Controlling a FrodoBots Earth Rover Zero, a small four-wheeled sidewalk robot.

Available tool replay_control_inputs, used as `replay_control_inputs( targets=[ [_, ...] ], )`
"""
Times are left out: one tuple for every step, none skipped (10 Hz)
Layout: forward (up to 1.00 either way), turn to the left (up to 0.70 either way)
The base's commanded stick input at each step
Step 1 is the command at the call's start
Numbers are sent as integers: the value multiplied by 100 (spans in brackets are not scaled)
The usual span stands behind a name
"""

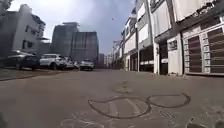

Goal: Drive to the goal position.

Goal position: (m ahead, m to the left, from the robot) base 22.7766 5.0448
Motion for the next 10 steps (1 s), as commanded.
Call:
replay_control_inputs(
  targets=[
    [100, -31],
    [100, -34],
    [100, -34],
    [100, -22],
    [100, 6],
    [100, 6],
    [100, 6],
    [100, 6],
    [100, 6],
    [100, 6]
  ],
)
